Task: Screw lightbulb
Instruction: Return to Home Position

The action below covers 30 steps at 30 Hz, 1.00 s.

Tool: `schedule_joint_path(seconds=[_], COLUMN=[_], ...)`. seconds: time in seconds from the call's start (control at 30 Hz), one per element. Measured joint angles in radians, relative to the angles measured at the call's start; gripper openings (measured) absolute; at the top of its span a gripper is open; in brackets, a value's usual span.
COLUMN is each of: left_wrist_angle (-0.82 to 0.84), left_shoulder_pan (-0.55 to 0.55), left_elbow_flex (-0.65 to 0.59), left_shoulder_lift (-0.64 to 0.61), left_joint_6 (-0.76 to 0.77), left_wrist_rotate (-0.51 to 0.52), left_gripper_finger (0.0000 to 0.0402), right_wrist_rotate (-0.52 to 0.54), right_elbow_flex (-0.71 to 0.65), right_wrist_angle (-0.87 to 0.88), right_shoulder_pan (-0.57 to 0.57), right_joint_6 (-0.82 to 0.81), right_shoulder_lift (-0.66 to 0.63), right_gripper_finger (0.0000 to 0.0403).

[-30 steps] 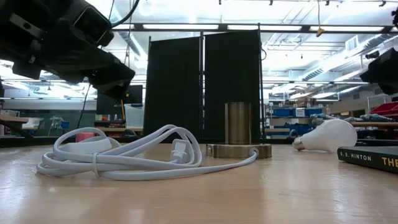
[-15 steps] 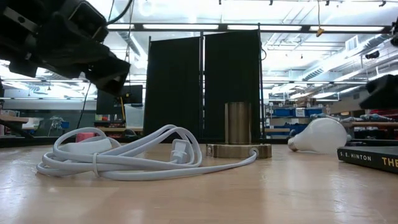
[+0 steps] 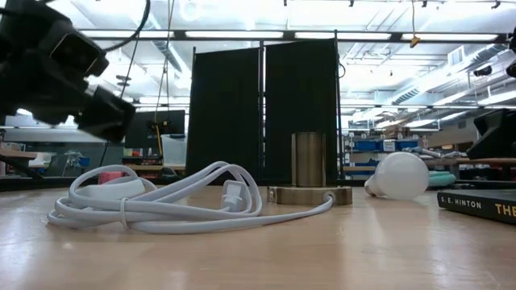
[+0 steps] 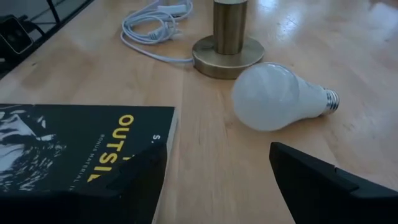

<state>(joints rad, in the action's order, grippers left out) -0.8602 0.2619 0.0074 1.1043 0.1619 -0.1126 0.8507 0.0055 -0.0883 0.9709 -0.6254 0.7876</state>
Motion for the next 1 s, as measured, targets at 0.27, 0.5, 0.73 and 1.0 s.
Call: schedule_joint_path(seconds=[0.27,0.5,0.73,1.0], left_wrist_angle=[0.322,0.540,0.666,0.831], left_shoulder_pan=[0.000,0.000,0.000,0.000], left_elbow_flex=[0.000,0.000,0.000,0.000], left_shoulder_lift=[-0.200,-0.454,-0.680,-0.876], left_joint_6=[0.000,0.000,0.000,0.001], left_wrist_rotate=[0.001,0.001,0.001,0.011], left_gripper_finger=[0.0178,0.0178,0.0178,0.0178], right_wrist_rotate=[-0.008,-0.009,-0.009,-0.009], right_elbow_flex=[0.000,0.000,0.000,0.000], right_wrist_angle=[0.025,0.025,0.025,0.025], right_shoulder_pan=[0.000,-0.012,-0.055,-0.126], right_joint_6=[0.000,0.000,0.000,0.000], right_shoulder_lift=[-0.011,-0.046,-0.129,-0.301], right_gripper_finger=[0.0293,0.0294,0.0295,0.0293])
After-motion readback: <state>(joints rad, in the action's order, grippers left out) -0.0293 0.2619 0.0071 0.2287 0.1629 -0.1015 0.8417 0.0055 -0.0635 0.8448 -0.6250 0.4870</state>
